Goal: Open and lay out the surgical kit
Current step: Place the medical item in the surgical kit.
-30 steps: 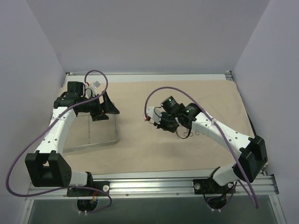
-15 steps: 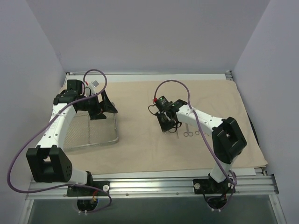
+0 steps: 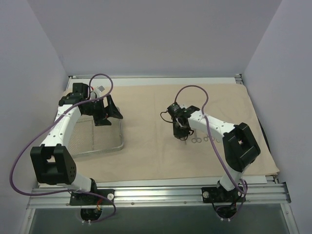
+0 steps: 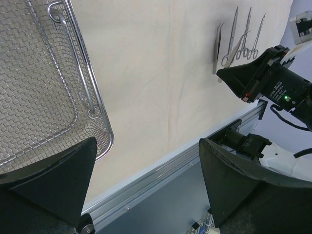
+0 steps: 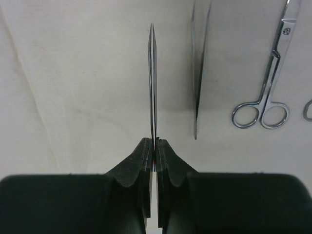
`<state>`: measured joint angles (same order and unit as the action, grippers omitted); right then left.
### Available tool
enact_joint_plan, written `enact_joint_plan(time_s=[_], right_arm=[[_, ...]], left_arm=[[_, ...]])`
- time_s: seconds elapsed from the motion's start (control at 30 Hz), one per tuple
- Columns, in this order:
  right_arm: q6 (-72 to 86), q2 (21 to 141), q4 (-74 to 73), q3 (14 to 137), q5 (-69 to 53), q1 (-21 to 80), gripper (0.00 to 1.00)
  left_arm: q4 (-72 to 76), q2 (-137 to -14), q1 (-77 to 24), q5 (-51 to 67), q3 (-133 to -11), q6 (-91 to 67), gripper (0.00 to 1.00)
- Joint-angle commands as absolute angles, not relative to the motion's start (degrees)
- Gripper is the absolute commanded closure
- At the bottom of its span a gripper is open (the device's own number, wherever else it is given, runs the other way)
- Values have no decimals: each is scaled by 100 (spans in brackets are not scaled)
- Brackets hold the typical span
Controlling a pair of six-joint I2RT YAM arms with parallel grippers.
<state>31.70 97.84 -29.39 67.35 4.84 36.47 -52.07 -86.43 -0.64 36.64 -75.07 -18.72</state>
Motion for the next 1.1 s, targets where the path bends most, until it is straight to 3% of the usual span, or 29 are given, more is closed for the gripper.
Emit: enact_joint_plan(time_s=[0.0, 1.07], right_arm=[[3367, 9869, -3261, 6636, 712, 3525, 100], [2848, 10714, -3173, 7005, 554, 3472, 100]], left_arm=[[-5273, -8657, -26, 3647, -7805, -1731, 6], [-5361, -9088, -35, 3709, -8174, -1696, 6]])
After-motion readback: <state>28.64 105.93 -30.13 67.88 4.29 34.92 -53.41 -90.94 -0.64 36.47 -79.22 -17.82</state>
